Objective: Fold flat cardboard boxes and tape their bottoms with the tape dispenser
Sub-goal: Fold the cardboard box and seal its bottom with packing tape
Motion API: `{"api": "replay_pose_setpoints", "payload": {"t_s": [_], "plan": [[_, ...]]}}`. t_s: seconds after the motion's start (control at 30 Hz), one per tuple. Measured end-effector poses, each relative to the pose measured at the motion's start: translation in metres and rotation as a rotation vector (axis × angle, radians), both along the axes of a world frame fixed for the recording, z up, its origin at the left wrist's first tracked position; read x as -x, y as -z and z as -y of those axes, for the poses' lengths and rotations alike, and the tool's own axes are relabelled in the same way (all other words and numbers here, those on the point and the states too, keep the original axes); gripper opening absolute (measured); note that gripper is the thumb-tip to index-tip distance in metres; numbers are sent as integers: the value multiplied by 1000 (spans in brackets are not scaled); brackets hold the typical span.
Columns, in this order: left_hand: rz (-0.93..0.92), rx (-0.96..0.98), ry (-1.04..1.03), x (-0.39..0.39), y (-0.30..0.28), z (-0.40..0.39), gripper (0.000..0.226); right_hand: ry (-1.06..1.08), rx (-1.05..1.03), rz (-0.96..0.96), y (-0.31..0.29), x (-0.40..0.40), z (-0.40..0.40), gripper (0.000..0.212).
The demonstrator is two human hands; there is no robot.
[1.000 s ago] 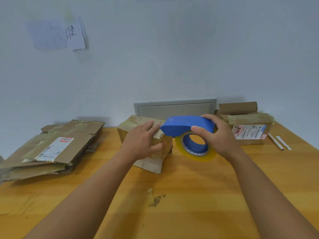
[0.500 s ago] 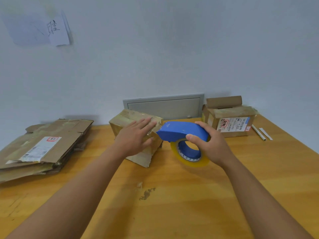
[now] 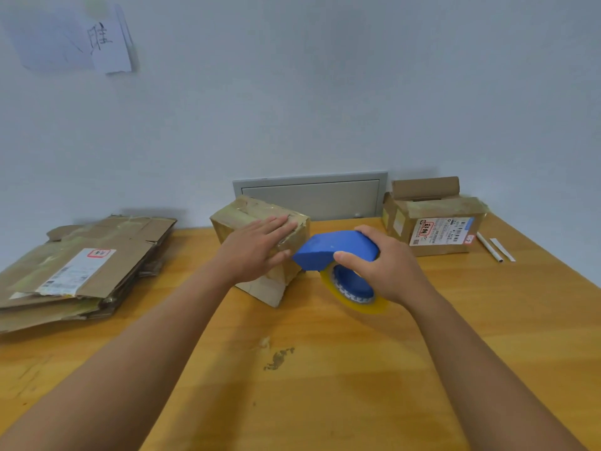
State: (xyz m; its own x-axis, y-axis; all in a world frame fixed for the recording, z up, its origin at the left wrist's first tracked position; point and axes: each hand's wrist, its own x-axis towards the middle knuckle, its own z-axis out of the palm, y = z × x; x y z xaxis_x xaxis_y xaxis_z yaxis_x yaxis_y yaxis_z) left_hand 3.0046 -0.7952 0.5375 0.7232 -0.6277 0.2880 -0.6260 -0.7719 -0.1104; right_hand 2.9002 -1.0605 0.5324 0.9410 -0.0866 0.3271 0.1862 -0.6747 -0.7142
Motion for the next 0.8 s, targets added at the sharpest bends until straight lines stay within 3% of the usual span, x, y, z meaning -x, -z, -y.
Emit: {"api": "replay_pose_setpoints", "payload": {"t_s": [0.2, 0.37, 0.53, 0.63, 0.8], "plan": [[-30, -12, 1, -3, -4, 1, 63, -11, 121, -102, -29, -19, -1, 77], [-46, -4, -7, -5, -5, 0, 63, -5, 264, -215, -43, -25, -11, 54], [-3, 185, -17, 2, 2, 6, 58, 158, 112, -191, -18, -17, 1, 62], [71, 343, -149, 5, 8, 26, 55, 245, 58, -129, -8, -15, 6, 67], [159, 291, -226, 0, 17, 34, 48, 262, 4, -55, -3, -15, 6, 59]]}}
